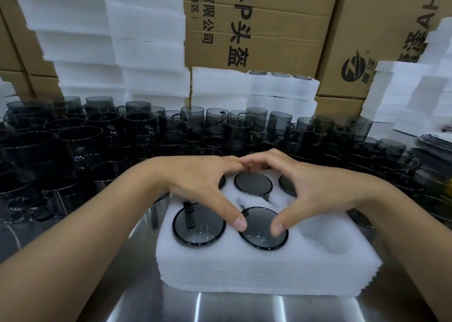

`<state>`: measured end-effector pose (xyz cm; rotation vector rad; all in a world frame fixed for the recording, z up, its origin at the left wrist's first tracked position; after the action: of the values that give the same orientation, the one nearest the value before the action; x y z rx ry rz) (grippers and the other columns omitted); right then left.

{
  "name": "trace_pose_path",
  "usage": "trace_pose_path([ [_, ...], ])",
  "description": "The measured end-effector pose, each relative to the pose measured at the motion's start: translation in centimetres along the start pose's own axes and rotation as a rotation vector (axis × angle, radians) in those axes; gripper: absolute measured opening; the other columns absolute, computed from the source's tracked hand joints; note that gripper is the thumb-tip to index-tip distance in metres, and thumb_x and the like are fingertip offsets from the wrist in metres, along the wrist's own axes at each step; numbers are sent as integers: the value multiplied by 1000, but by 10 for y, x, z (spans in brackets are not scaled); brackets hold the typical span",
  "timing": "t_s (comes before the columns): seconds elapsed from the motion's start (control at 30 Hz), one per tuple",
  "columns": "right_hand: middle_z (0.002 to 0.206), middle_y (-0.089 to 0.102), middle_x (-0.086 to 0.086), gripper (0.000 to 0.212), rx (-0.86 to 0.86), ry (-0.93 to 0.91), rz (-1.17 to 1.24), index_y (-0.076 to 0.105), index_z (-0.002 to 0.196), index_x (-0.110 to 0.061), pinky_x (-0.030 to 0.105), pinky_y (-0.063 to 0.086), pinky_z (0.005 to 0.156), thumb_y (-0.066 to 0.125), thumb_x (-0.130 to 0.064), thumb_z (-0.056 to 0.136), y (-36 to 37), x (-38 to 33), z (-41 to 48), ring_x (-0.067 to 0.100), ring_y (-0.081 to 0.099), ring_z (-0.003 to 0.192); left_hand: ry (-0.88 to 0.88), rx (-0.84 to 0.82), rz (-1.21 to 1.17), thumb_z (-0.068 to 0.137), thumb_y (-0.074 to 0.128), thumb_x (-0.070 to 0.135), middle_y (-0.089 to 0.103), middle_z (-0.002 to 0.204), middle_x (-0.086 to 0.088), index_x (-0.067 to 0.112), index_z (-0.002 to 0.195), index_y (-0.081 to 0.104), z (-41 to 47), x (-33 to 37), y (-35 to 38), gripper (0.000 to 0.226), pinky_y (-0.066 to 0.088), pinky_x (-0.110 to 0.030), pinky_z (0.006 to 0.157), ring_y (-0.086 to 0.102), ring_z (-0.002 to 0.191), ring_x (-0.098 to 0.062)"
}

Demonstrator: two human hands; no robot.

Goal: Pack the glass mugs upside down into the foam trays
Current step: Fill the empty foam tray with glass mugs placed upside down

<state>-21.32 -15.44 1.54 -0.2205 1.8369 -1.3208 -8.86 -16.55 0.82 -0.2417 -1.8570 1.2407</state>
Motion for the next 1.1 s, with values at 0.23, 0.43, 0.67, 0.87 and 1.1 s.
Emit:
trace_pose_path([
  [0.23,128,30,-34,95,15,-8,2,26,132,-61,20,31,105,79,-62,53,0,4,2,-16,27,126,-14,-1,1,59,80,50,29,140,41,39,142,36,0,0,0,95,25,-3,103,27,127,22],
  [0.43,109,64,-27,49,299,-57,84,58,112,-51,13,43,91,68,-68,67,-28,1,1,-10,56,107,-77,14,81,45,73,68,28,145,32,39,145,31,-1,-3,-2,112,24,-13,109,28,132,12],
  [0.67,140,40,1,45,890,409,-437,44,138,-21,43,30,105,52,-23,94,-86,68,-26,23,36,128,-147,9,87,39,69,73,16,147,38,41,149,21,-2,-8,0,124,19,-13,108,20,135,11],
  [0.87,151,29,10,46,797,657,-486,43,140,-23,47,24,108,51,-28,95,-88,106,-31,32,23,136,-149,8,99,40,68,75,13,149,37,42,149,19,-2,-8,1,124,16,-14,109,16,137,11],
  [1.1,137,46,9,37,800,654,-581,51,129,-19,46,31,101,54,-30,94,-88,103,-29,32,35,127,-143,18,106,40,67,74,15,150,35,38,150,20,-2,-7,1,125,16,-14,111,18,136,11],
])
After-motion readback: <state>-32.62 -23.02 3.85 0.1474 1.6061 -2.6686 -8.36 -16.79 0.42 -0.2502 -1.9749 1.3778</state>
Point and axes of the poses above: each hand's wrist, its own z-axis towards the middle knuckle, its own y-axis out of the palm, x = y × z, the point moved 7 cm from there along z, towards the middle knuckle
